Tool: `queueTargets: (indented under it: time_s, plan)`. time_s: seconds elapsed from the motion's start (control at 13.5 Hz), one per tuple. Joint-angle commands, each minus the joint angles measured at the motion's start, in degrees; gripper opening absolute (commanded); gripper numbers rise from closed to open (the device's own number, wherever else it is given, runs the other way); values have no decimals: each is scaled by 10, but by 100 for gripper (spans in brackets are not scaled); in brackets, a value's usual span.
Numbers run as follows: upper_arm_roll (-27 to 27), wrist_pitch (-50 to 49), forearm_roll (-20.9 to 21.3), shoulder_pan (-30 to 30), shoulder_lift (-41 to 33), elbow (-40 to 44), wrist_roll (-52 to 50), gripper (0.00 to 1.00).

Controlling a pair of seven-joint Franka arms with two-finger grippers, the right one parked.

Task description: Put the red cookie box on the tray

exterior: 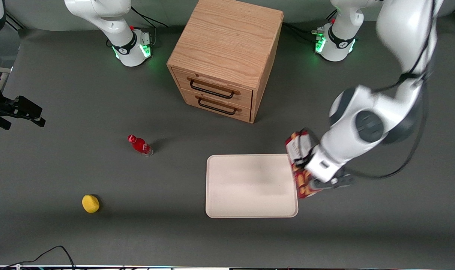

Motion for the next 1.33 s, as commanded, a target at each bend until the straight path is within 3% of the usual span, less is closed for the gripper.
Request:
queueTargets:
  time_s: [0.0,0.15,0.22,0.3,0.59,0.74,0.81,0.89,0.96,1.11,1.26]
  plan:
    - [-7,62,63,-3,73,27,-17,0]
    - [-6,92,121,-2,103,19,-23,0]
    - [-5,92,137,-2,106,16,-24,21]
    - [-5,83,138,-2,104,15,-25,99]
    - [-17,-28,120,15,52,14,-14,100]
    - [-27,-134,42,40,-17,18,44,100]
    - [-9,-189,-6,44,-60,20,93,100]
    - [70,-268,-77,36,-144,16,164,100]
    - [109,-314,-107,36,-185,14,218,100]
    - [170,-407,-120,34,-256,1,310,100]
    - [207,-414,-120,34,-357,-90,353,100]
